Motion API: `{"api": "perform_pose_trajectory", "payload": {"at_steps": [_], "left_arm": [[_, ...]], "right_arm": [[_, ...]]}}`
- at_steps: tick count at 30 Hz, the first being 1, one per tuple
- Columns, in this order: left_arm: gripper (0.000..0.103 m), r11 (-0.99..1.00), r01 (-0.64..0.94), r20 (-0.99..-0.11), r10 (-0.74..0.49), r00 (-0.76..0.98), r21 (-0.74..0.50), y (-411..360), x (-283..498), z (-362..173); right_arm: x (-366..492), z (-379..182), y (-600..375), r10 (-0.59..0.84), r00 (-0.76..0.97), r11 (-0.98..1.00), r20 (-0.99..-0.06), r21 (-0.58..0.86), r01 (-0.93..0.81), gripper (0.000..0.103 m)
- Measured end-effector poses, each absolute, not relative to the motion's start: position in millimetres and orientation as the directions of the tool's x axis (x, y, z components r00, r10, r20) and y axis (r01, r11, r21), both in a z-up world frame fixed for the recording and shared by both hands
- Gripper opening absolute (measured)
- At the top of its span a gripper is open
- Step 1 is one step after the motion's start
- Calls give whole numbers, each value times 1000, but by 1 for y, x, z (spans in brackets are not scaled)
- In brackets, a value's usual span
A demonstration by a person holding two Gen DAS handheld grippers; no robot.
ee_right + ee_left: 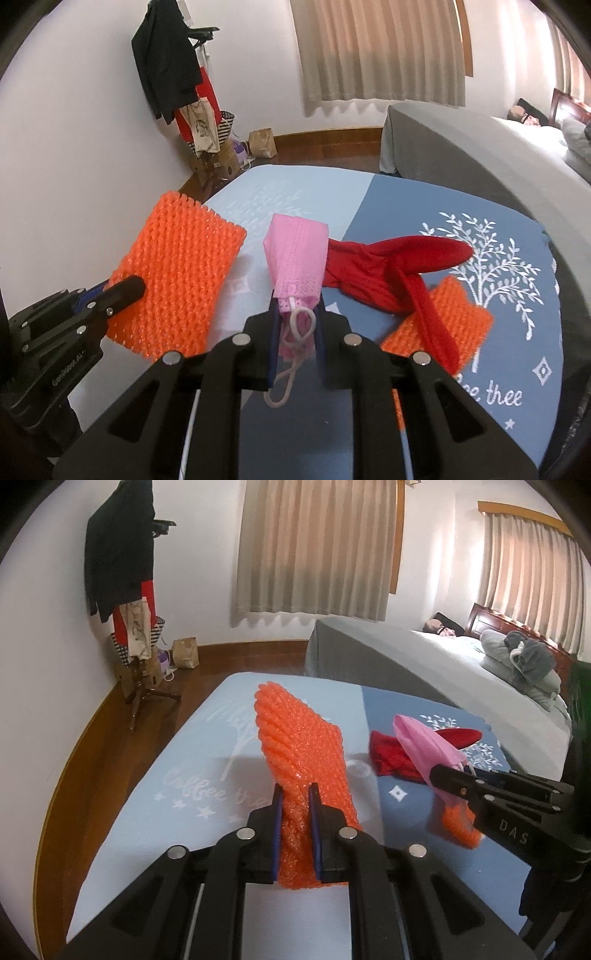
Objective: Collect trash
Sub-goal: 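Carry the orange sleeve and pink mask over the black bin with both tools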
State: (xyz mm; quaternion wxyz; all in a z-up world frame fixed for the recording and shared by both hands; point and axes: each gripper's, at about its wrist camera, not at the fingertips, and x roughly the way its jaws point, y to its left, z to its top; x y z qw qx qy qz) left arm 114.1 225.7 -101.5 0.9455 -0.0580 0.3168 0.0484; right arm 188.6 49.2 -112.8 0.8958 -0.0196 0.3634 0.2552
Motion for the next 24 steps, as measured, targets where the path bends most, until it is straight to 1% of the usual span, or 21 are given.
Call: {"api": "perform_pose_trajectory", "payload": {"at_steps": [12, 24], "left_arm": [[13, 995, -56, -572, -4, 821, -86, 185, 108, -76], [13, 993, 60, -539, -104, 836, -97, 129, 103, -55]], "right_arm": [[159, -84, 6, 437, 653, 882, -619, 153, -446, 15], [136, -64, -54, 391, 715, 912, -580, 139, -386, 15]]}}
